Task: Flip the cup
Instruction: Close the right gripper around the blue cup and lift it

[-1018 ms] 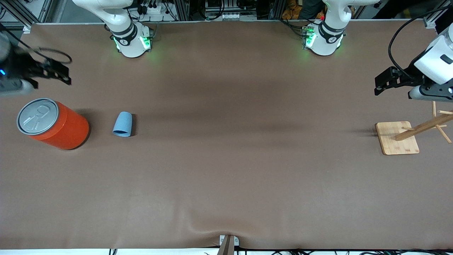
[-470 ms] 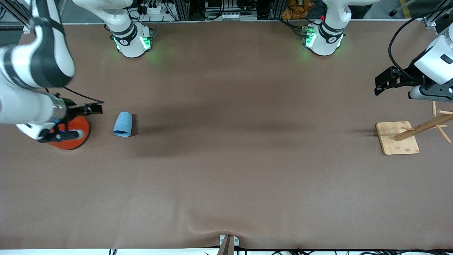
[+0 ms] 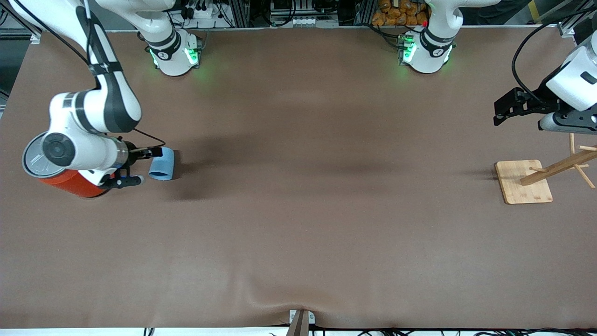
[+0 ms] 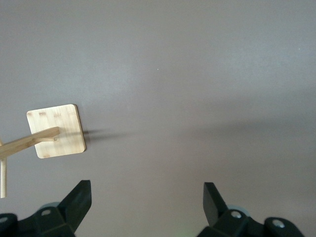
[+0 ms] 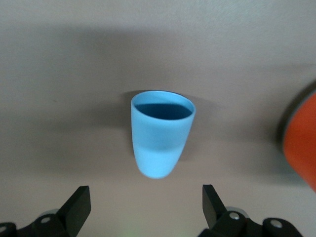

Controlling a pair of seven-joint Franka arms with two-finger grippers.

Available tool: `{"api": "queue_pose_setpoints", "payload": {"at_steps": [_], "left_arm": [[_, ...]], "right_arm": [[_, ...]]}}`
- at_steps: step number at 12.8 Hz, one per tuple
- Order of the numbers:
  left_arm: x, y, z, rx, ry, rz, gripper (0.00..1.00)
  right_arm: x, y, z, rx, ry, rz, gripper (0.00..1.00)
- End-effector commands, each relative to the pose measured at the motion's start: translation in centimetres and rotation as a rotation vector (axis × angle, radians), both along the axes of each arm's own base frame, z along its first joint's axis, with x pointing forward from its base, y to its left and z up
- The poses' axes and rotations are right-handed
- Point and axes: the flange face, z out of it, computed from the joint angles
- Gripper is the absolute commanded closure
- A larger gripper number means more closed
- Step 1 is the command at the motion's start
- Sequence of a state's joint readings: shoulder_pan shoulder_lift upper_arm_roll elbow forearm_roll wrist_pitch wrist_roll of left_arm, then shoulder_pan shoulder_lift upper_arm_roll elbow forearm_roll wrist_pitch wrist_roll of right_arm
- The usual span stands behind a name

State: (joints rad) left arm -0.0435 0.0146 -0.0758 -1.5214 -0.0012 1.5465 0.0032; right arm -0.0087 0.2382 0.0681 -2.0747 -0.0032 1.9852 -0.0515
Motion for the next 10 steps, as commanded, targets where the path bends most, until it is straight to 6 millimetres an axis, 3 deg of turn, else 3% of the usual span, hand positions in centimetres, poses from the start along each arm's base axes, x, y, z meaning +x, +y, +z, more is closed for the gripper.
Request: {"api": "queue_pose_setpoints", "payload": {"at_steps": [1, 10], "left_arm": [[-0.1, 0.1, 0.3, 0.005, 0.002, -0.006, 0.0], [-0.1, 0.1, 0.3, 0.004, 0.002, -0.005, 0.0]], "right_arm": [[-2.2, -0.7, -1.9, 0.012, -0.03, 0.047, 0.0], [-2.4, -1.1, -7.0, 0.029, -0.05, 0.062, 0.0]]}}
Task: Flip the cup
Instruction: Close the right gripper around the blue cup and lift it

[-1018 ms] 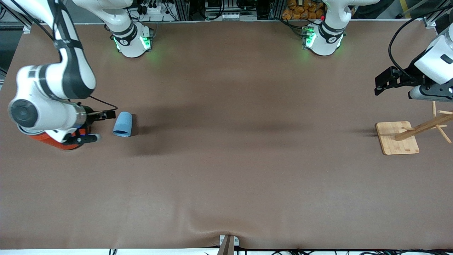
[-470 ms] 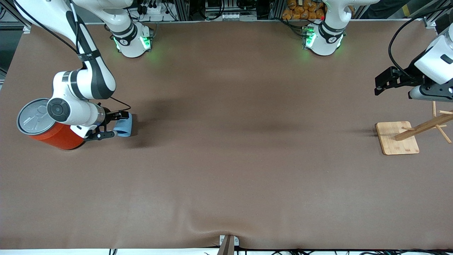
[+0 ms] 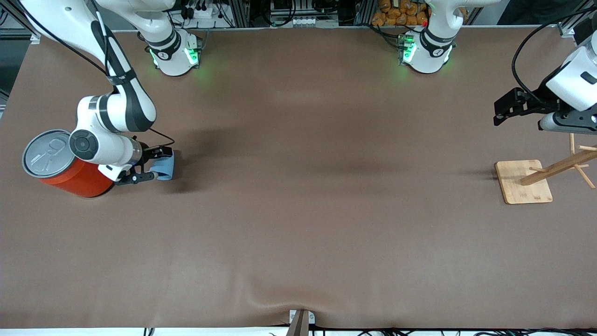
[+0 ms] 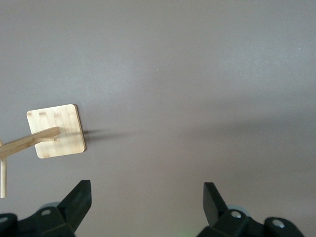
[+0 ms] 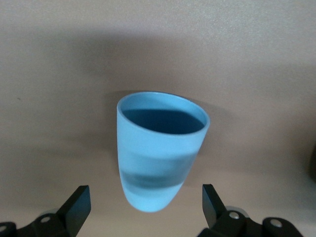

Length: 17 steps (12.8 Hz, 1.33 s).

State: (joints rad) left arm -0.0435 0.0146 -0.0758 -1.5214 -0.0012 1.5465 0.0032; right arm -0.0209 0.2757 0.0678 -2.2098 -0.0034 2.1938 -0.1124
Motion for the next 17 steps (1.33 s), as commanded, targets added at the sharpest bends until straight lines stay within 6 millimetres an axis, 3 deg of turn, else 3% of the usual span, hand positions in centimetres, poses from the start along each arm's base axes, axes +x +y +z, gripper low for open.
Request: {"api": "queue_pose_setpoints", "payload": {"at_steps": [1, 5, 8, 9, 10, 13, 15, 17], "left_arm": [[-0.1, 0.1, 0.4, 0.004, 0.001, -0.005, 0.0], [-0.1, 0.1, 0.3, 0.004, 0.002, -0.005, 0.0], [-0.1, 0.1, 0.4, 0.004, 0.001, -0.005, 0.0], [-0.1, 0.1, 0.3, 0.004, 0.002, -0.005, 0.0], [-0.1, 0.1, 0.4, 0.004, 0.001, -0.005, 0.0], [-0.1, 0.1, 0.3, 0.004, 0.002, -0.005, 0.0], [-0.1, 0.1, 0.4, 0.004, 0.001, -0.005, 0.0], [-0.1, 0.2, 0.3, 0.005, 0.002, -0.005, 0.0]], "right_arm": [[-0.1, -0.4, -1.9, 0.007, -0.015, 0.017, 0.0], [0.2, -1.2, -3.3, 0.002, -0.029, 0.084, 0.04], [0.5, -1.8, -3.0, 0.018, -0.024, 0.128, 0.84], [0.9, -1.6, -2.6, 0.018, -0.035, 0.131, 1.0], [1.8, -1.1, -1.8, 0.017, -0.056, 0.135, 1.0], [6.0, 5.1, 2.4, 0.031, -0.06, 0.222, 1.0], [9.4, 11.9, 5.7, 0.132, -0.033, 0.236, 1.0], [11.4, 18.5, 7.5, 0.242, -0.075, 0.303, 1.0]]}}
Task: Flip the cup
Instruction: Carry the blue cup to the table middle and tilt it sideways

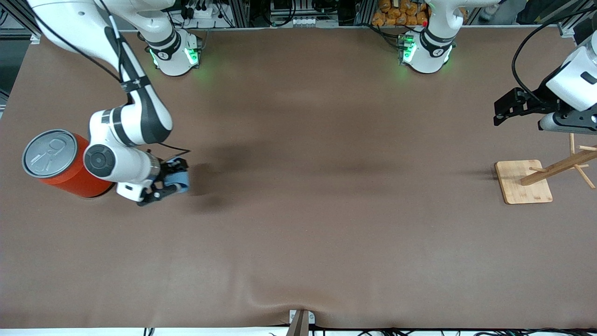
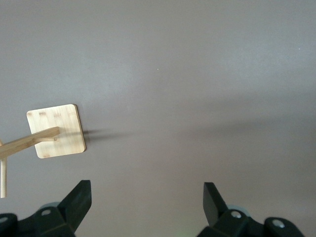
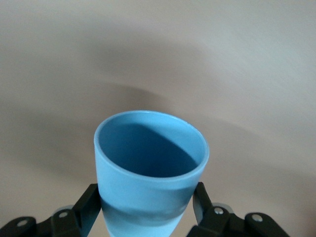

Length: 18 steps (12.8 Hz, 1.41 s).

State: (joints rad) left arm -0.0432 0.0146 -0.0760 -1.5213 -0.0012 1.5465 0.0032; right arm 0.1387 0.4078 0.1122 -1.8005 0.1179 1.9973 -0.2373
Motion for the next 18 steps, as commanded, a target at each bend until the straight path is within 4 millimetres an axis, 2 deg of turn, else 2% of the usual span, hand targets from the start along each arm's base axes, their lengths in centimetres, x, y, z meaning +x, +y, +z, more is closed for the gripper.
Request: {"api": "queue_pose_setpoints", "payload": {"at_steps": [1, 3, 5, 6, 9, 11, 14, 16, 18], "left_arm": [[-0.1, 0.2, 0.4, 0.004, 0.001, -0.005, 0.0], [-0.1, 0.2, 0.3, 0.005, 0.002, -0.003, 0.0], [-0.1, 0.2, 0.4, 0.004, 0.001, -0.003, 0.0], [-0.1, 0.2, 0.4, 0.004, 0.001, -0.005, 0.0], [-0.1, 0.2, 0.4, 0.004, 0.001, -0.005, 0.0], [-0.1, 0.2, 0.3, 0.005, 0.002, -0.005, 0.0], [-0.1, 0.2, 0.4, 0.004, 0.001, -0.003, 0.0], [-0.1, 0.2, 0.4, 0.004, 0.001, -0.005, 0.0], [-0.1, 0.2, 0.3, 0.005, 0.002, -0.005, 0.0]], "right_arm": [[3.3, 9.9, 1.0, 0.109, -0.051, 0.193, 1.0], [2.0, 18.6, 1.2, 0.136, -0.103, 0.361, 1.0], [1.0, 25.2, 1.0, 0.175, -0.238, 0.504, 1.0], [-0.2, 28.7, 1.0, 0.169, -0.333, 0.673, 1.0], [-3.3, 34.9, -0.3, 0.085, -0.419, 0.985, 1.0], [-6.0, 39.2, -2.4, 0.014, -0.427, 1.121, 1.0], [-7.7, 40.0, -5.2, -0.052, -0.348, 1.185, 1.0], [-9.7, 41.4, -7.7, -0.076, -0.324, 1.222, 1.0], [-10.3, 41.9, -8.9, -0.083, -0.314, 1.221, 1.0]]}}
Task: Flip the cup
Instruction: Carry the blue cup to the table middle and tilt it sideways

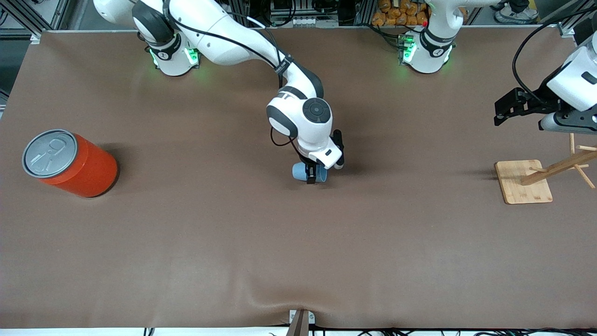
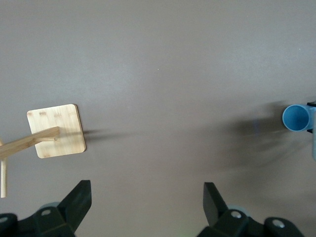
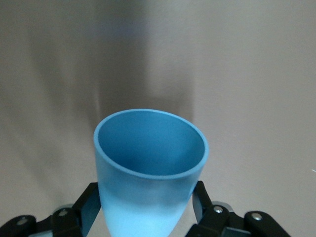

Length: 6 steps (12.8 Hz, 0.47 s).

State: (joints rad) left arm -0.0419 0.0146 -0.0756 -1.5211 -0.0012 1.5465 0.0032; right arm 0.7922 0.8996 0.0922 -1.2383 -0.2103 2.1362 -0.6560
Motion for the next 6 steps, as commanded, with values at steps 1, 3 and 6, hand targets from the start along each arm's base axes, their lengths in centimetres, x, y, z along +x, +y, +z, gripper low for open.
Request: {"api": "queue_pose_setpoints", "payload": {"at_steps": [1, 3, 6], "left_arm": [[-0.15, 0.03, 0.41, 0.004, 0.001, -0.008, 0.0], [-0.1, 0.03, 0.32, 0.005, 0.003, -0.008, 0.0], [0.04, 0.09, 0.31, 0.002, -0.003, -0.005, 0.0]], "right_arm": [[-0.11, 0.98, -0.47, -0.021, -0.026, 0.018, 1.0], [-0.11, 1.0, -0.5, -0.017, -0.028, 0.008, 1.0], [-0.19, 0.99, -0.84, -0.01, -0.031, -0.014, 0.0]]}}
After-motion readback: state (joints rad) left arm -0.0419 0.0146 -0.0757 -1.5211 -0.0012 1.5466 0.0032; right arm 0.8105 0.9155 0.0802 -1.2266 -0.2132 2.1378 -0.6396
